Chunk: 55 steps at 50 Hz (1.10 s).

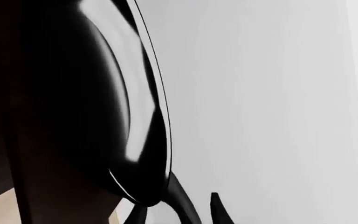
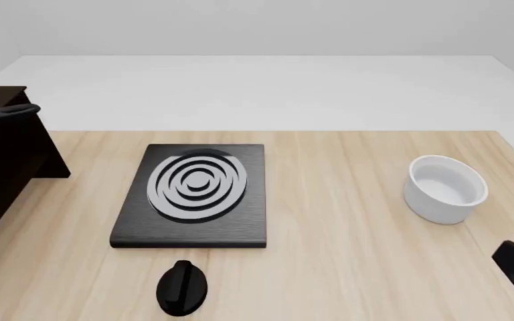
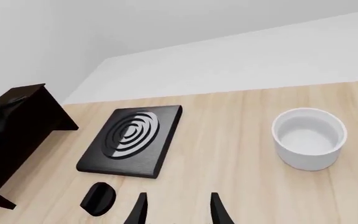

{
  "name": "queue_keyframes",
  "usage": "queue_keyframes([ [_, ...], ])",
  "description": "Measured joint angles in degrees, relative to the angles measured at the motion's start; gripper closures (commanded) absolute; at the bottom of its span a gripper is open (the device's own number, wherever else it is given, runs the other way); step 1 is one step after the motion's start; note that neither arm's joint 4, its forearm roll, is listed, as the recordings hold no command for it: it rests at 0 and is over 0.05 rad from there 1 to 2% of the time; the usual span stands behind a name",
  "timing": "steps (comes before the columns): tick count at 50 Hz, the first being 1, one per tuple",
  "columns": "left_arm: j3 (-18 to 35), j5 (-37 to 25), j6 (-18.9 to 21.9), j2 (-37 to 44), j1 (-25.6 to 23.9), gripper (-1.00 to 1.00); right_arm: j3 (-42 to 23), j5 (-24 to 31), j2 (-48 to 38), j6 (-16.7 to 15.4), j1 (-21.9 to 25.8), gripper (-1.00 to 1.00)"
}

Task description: Put the frying pan on the cabinet shelf.

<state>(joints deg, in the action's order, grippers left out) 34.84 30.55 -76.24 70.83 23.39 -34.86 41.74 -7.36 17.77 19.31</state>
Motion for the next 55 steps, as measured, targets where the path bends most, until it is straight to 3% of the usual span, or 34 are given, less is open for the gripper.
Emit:
queue_keyframes([
  [14,-3.9,-0.7,0.6,-5.2,-1.2,-1.00,0.7,0.3,0.5,0.2,-0.9,-1.00],
  [33,-10.5,-8.6,0.8,-20.4,-5.9,-1.00,1.0,0.7,1.0,0.5,-1.4,-1.00],
  [44,-13.4,-16.9,1.8,-31.7,-8.7,-1.00,0.9,1.3,1.8,1.0,-1.7,-1.00],
  [55,-12.2,-29.7,3.4,-44.0,-12.8,-1.00,0.4,1.9,2.5,1.4,-2.0,-1.00],
])
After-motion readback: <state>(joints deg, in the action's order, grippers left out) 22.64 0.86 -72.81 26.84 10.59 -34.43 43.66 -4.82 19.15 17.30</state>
